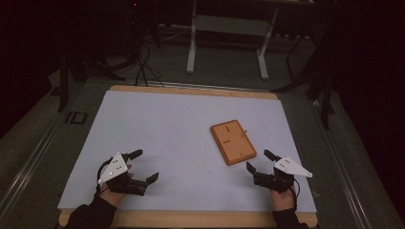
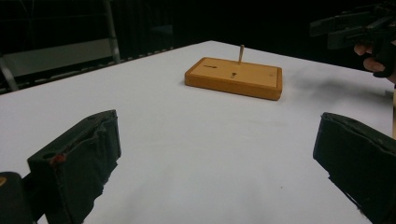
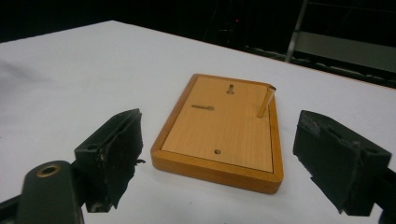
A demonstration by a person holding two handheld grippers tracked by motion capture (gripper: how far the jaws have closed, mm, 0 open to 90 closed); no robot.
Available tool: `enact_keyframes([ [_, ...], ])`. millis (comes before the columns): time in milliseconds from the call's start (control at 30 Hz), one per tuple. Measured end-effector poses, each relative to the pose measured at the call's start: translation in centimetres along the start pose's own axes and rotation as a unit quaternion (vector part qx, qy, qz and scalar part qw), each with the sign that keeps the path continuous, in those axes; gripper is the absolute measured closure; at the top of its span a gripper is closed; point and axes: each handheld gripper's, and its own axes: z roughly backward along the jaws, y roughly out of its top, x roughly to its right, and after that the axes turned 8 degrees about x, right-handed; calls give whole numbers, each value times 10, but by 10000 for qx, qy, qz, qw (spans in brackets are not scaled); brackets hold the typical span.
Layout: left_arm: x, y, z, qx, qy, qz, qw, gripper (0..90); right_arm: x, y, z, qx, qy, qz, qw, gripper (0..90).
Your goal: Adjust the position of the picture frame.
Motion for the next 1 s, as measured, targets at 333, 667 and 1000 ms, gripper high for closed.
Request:
enact_keyframes([
  [333, 0, 0, 0, 27, 22, 6, 10000, 13, -4, -2, -4, -197, 125, 68, 9997, 152],
  [667, 2, 1, -2, 19, -2, -5, 10000, 13, -3, 15, 0, -243, 452, -227, 9984, 134],
  [1000, 3, 1, -4, 1, -14, 13, 10000, 13, -8, 48, -3, -59, 684, 84, 9976, 105],
])
